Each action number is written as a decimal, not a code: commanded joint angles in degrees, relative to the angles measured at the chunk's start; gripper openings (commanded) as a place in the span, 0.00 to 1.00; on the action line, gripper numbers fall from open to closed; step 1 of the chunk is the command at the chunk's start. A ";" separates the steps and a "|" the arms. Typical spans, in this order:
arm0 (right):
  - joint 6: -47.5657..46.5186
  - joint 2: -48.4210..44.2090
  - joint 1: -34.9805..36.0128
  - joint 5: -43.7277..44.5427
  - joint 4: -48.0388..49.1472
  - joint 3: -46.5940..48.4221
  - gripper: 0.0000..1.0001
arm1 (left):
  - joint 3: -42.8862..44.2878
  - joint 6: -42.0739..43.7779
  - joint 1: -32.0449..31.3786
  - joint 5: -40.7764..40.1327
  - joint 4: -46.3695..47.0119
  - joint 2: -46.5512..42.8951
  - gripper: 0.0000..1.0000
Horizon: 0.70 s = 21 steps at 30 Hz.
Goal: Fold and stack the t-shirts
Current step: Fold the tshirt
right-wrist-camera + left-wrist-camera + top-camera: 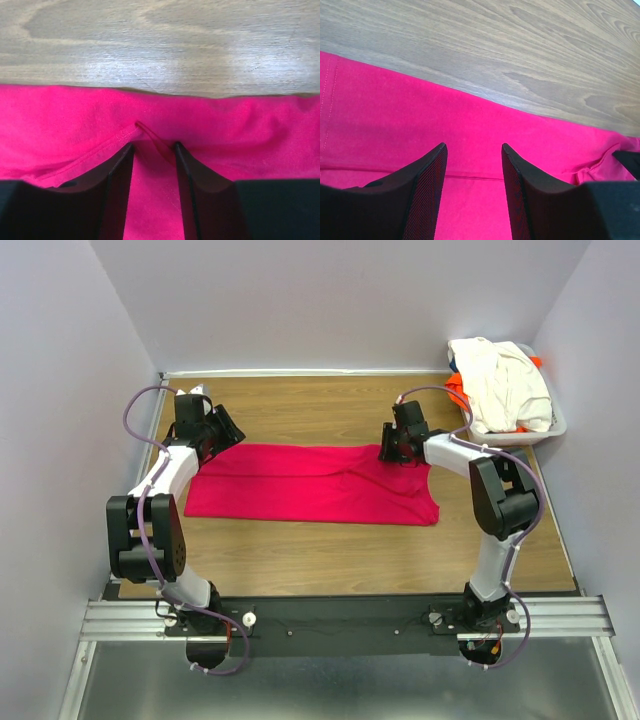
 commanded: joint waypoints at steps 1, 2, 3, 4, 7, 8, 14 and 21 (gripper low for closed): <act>-0.03 0.88 0.75 -1.50 -0.02 0.69 0.42 | -0.41 1.11 -0.33 1.53 0.91 0.45 0.55; 0.15 0.71 0.67 -1.50 -0.11 0.60 0.36 | -0.50 1.11 -0.33 1.62 0.99 0.62 0.55; 0.58 0.53 0.67 -3.06 -0.11 0.43 0.33 | -0.41 1.11 -0.33 1.79 1.00 0.62 0.55; 0.76 0.01 0.67 -3.43 -0.11 0.34 0.30 | -0.41 1.19 -0.33 1.88 0.91 0.53 0.55; 1.46 -1.49 0.84 -4.13 -0.11 -0.36 0.20 | -0.50 1.28 -0.42 1.80 0.99 0.36 0.55; 1.64 -1.93 0.76 -4.83 -0.11 -0.54 0.15 | -0.50 1.28 -0.33 1.88 0.91 0.27 0.55; 2.70 -4.56 1.11 -9.93 -0.11 -2.38 0.07 | -0.77 1.37 -0.42 2.24 0.99 -0.17 0.55; 3.75 -7.91 2.86 -12.31 -0.11 -5.72 0.05 | -1.03 1.37 -0.33 2.67 1.08 -0.52 0.55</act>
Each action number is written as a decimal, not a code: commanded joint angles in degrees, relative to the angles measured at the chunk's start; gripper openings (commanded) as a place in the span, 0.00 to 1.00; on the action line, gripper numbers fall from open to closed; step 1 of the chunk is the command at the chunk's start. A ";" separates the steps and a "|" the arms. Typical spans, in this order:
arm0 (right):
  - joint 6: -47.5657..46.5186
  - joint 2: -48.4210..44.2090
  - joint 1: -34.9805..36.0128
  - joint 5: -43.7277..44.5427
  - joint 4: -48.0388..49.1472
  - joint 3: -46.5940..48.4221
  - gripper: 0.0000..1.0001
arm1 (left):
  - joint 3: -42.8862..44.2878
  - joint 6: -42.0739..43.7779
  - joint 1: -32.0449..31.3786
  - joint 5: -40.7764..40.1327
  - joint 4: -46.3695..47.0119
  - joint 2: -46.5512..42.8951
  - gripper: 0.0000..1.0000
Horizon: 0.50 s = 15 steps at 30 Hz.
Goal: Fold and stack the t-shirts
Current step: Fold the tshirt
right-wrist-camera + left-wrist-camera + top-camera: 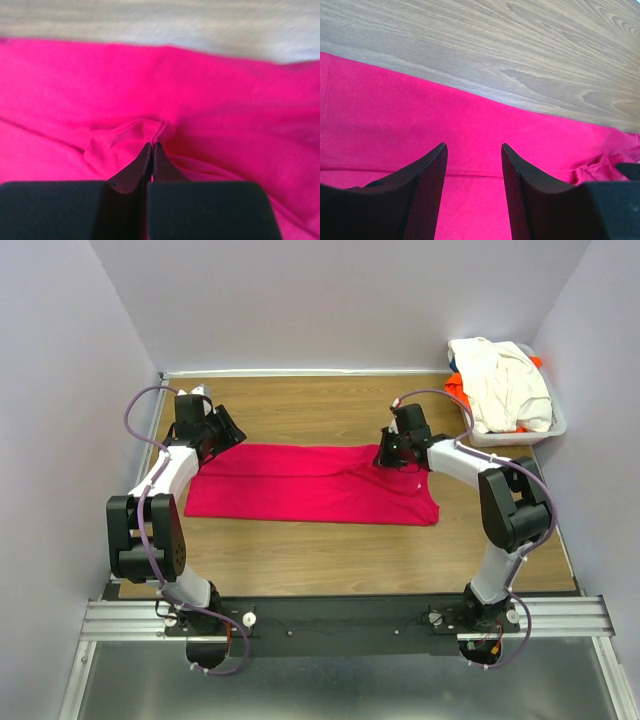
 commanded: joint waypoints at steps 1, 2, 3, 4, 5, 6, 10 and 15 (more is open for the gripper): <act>1.15 -3.49 1.95 -3.17 -0.13 -2.51 0.05 | -0.92 1.06 -0.33 1.97 1.06 -0.61 0.55; 1.41 -3.85 2.47 -3.26 -0.13 -2.86 0.05 | -0.92 1.06 -0.33 2.06 1.06 -0.61 0.55; 1.68 -4.11 3.43 -3.26 -0.13 -3.21 0.05 | -1.09 0.98 -0.42 1.98 1.06 -0.61 0.55; 2.11 -4.72 3.88 -3.26 -0.13 -3.83 0.05 | -1.09 1.06 -0.42 1.98 1.15 -0.70 0.55; 2.29 -4.99 5.10 -3.17 -0.13 -4.09 0.05 | -1.09 1.06 -0.42 2.06 1.15 -0.70 0.55; 2.55 -5.17 5.72 -3.08 -0.13 -4.36 0.05 | -1.18 1.06 -0.42 2.15 1.24 -0.78 0.55; 3.61 -5.96 8.71 -2.12 -0.04 -5.94 0.04 | -1.45 1.15 -0.50 2.15 1.24 -0.96 0.55; 4.49 -7.01 11.87 -0.37 -0.04 -8.22 0.05 | -1.62 1.06 -0.77 2.15 1.24 -0.96 0.55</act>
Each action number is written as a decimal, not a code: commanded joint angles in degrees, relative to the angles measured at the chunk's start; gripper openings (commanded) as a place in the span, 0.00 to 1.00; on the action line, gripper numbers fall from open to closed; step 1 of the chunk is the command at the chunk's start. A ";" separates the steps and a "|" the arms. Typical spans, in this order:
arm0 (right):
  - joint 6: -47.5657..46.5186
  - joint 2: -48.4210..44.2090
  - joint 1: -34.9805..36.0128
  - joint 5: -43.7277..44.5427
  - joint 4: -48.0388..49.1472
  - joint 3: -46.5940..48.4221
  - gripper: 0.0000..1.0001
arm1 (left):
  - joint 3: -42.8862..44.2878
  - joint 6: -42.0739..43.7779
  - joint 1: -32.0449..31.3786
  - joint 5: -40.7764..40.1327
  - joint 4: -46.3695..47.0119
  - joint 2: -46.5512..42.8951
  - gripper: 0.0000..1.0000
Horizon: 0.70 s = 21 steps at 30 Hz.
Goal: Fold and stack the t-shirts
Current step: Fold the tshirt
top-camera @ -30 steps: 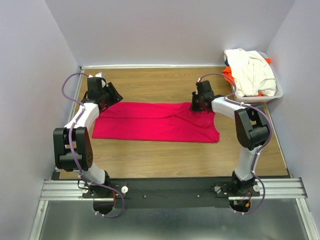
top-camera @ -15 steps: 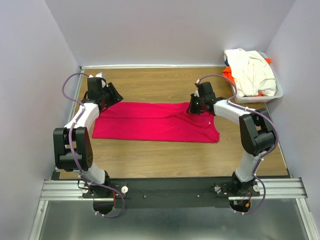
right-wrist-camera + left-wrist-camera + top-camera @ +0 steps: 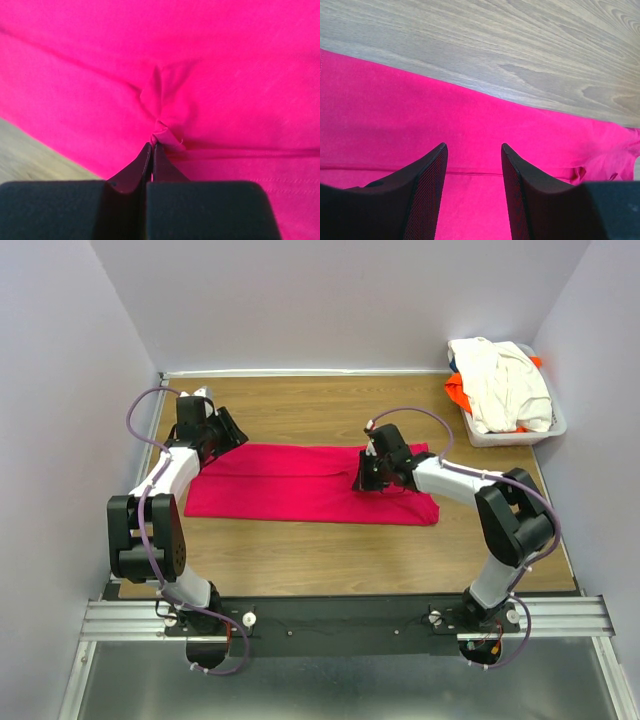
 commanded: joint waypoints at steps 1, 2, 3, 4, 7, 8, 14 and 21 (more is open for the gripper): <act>1.50 -2.29 2.17 1.28 -0.06 -2.50 0.04 | -0.81 0.93 -0.42 1.32 0.87 -0.96 0.55; 1.58 -2.64 2.87 1.54 0.02 -3.29 0.05 | -0.90 0.93 -0.59 1.32 0.78 -0.87 0.55; 1.58 -2.64 3.14 1.63 0.02 -3.64 0.04 | -0.90 0.93 -0.68 1.41 0.78 -0.87 0.55; 1.58 -2.91 3.49 1.90 0.02 -4.17 0.05 | -0.90 0.93 -0.77 1.32 0.86 -0.87 0.55; 1.50 -3.61 4.29 3.57 0.11 -5.84 0.05 | -0.90 0.93 -0.95 1.41 0.78 -0.79 0.55; 1.50 -3.78 4.46 3.83 0.11 -6.28 0.06 | -0.90 0.93 -1.03 1.32 0.87 -0.70 0.55; 2.64 -7.20 4.46 10.49 0.20 -8.22 0.43 | -0.90 0.93 -1.56 1.50 1.04 -0.35 0.55; 2.38 -13.72 3.33 23.95 -1.29 -6.81 0.59 | -0.02 1.28 -3.67 1.24 0.69 -0.26 0.56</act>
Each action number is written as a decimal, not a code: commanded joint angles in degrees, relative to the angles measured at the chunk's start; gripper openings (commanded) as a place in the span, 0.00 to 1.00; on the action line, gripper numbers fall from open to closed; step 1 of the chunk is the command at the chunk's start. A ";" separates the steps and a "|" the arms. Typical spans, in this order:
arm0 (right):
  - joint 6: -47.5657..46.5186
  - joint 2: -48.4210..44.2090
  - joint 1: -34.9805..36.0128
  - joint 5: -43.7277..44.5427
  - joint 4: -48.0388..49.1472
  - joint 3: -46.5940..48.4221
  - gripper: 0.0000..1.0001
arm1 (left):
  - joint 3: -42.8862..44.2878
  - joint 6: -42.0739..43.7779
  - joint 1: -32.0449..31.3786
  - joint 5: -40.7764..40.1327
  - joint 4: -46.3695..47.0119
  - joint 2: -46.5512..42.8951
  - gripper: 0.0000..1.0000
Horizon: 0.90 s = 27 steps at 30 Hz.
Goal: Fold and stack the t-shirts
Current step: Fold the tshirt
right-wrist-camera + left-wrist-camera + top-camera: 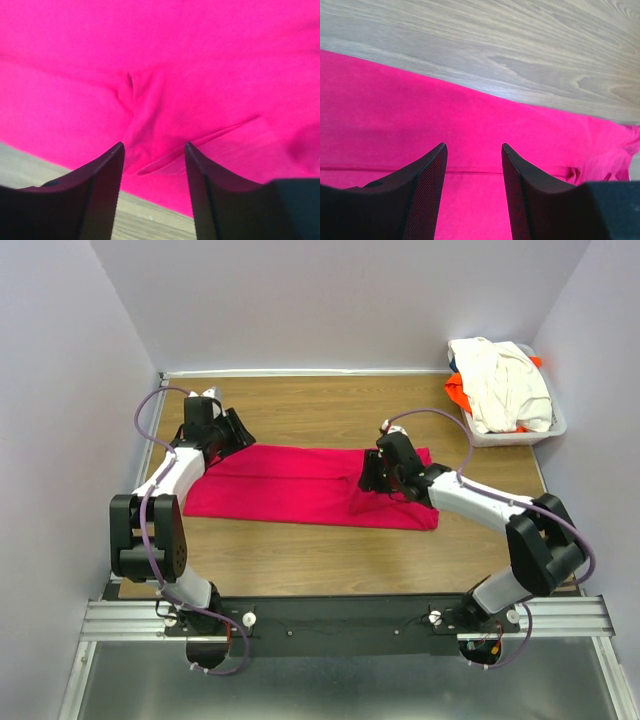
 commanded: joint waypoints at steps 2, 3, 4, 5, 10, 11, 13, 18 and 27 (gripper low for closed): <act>-1.06 -3.07 -2.76 11.46 -2.34 1.93 0.60 | 0.76 1.44 -2.58 0.54 0.10 -0.17 0.56; -1.67 -1.59 -5.12 11.29 -3.57 2.81 0.60 | 1.12 1.44 -2.76 0.36 -0.16 -0.17 0.56; -2.11 -0.97 -6.01 11.11 -3.84 3.25 0.60 | 1.29 1.52 -3.11 0.27 -0.34 -0.17 0.56; -2.55 0.17 -7.58 10.50 -4.28 3.69 0.60 | 1.38 1.53 -3.63 0.01 -0.43 -0.08 0.56; -4.57 7.89 -10.15 8.39 -4.63 7.21 0.60 | 1.73 1.44 -4.60 0.01 -0.69 0.44 0.56; -4.66 8.70 -10.32 8.47 -5.16 7.65 0.60 | 1.73 1.44 -4.78 0.01 -0.69 0.36 0.56; -4.84 9.58 -10.41 7.77 -5.69 8.00 0.59 | 1.73 1.61 -5.04 0.01 -0.78 0.44 0.56; -4.66 7.92 -10.33 6.19 -6.48 5.55 0.59 | 1.73 1.79 -5.22 0.01 -0.78 0.53 0.56; -4.40 2.03 -10.33 0.49 -8.06 0.45 0.58 | 1.73 1.70 -5.39 0.27 -0.87 0.88 0.56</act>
